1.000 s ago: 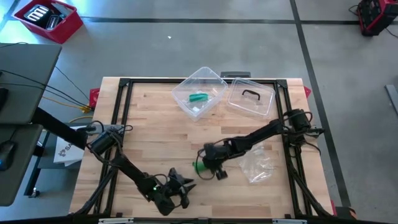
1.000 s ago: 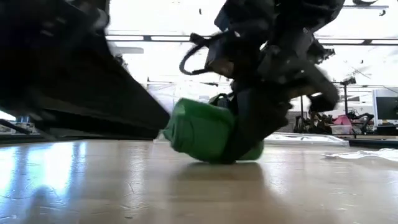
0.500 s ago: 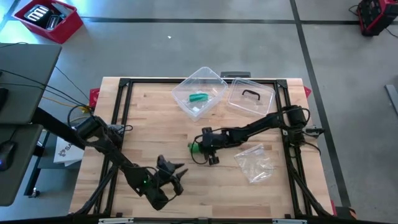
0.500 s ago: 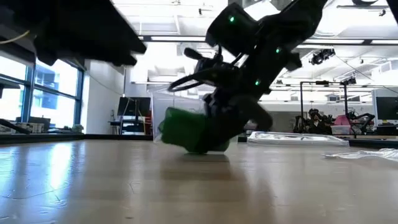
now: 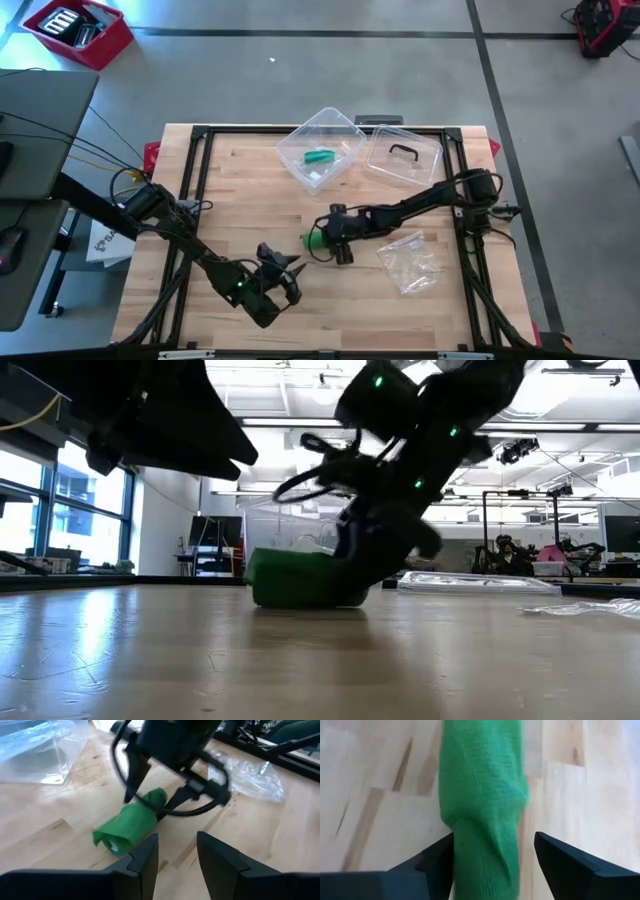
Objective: Roll bandage
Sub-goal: Roll the green bandage, then open the transparent zip bag
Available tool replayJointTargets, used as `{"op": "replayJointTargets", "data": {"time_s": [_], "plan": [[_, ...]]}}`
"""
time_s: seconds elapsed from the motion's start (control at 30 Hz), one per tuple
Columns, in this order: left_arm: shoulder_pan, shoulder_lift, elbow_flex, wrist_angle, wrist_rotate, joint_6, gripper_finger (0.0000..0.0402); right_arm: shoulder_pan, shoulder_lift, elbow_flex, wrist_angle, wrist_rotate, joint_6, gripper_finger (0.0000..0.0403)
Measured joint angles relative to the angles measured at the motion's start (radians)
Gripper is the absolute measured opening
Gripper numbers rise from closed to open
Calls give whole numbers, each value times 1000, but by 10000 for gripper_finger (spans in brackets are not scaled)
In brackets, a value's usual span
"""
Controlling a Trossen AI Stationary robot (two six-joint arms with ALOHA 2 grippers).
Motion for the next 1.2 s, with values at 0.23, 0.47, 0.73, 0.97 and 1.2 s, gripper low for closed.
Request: {"op": "replayJointTargets", "data": {"time_s": [0.23,0.47,0.73,0.97,1.2], "plan": [[0,0,0,1,-8,2,126,12,-136,0,-188,24,17,253],[-1,0,0,46,-8,55,126,62,-338,-58,-561,-181,-10,244],[13,0,0,233,-9,321,126,76,-624,-482,-371,-231,173,203],[67,1,0,335,71,431,126,76,-610,-663,-63,-149,244,165],[116,16,0,466,134,584,126,100,-580,-667,-40,-128,262,52]]}}
